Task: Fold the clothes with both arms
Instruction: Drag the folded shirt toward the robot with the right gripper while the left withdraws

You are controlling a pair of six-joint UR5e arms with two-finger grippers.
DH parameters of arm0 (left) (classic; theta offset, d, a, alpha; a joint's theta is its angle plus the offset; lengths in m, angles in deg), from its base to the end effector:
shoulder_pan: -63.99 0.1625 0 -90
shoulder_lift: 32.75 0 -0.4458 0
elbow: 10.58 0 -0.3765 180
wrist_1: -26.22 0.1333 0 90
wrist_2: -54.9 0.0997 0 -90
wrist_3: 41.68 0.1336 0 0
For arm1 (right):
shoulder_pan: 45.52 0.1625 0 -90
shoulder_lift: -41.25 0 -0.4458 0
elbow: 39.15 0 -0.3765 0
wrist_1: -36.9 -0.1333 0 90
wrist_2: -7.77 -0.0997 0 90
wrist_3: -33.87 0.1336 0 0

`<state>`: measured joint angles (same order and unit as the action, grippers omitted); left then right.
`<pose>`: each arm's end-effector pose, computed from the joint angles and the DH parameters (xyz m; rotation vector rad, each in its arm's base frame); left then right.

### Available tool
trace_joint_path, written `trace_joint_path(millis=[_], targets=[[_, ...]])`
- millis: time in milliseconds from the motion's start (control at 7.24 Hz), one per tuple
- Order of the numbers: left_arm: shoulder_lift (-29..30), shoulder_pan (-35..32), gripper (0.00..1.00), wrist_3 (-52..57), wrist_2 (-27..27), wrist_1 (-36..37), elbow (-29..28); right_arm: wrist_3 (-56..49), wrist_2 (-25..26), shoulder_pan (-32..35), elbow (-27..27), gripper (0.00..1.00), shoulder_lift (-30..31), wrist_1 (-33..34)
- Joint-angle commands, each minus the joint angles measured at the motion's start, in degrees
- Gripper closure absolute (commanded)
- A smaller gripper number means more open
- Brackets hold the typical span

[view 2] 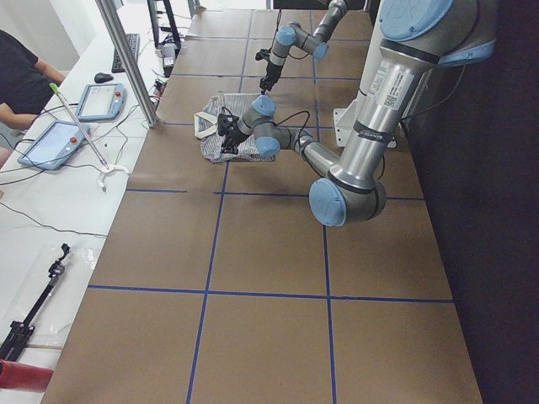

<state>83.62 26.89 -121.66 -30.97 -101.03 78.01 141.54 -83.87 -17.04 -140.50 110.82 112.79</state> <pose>0.4751 -0.5385 0.3770 0.4983 0.9788 -0.4638 -0.5016 -0.4194 0.4033 0.0497 -0.8203 0.7496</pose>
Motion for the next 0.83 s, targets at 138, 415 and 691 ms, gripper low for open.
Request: trace_joint_path(millis=[138, 415, 691], targets=[[-0.01, -0.08, 0.66, 0.00, 0.01, 0.07, 0.00, 0.96, 0.49, -0.10, 1.59, 0.52, -0.57, -0.04], [-0.01, -0.08, 0.66, 0.00, 0.09, 0.07, 0.00, 1.75, 0.49, -0.10, 1.59, 0.85, -0.84, -0.04], [-0.01, -0.08, 0.66, 0.00, 0.09, 0.07, 0.09, 1.75, 0.40, 0.08, 0.98, 1.00, 0.04, -0.39]])
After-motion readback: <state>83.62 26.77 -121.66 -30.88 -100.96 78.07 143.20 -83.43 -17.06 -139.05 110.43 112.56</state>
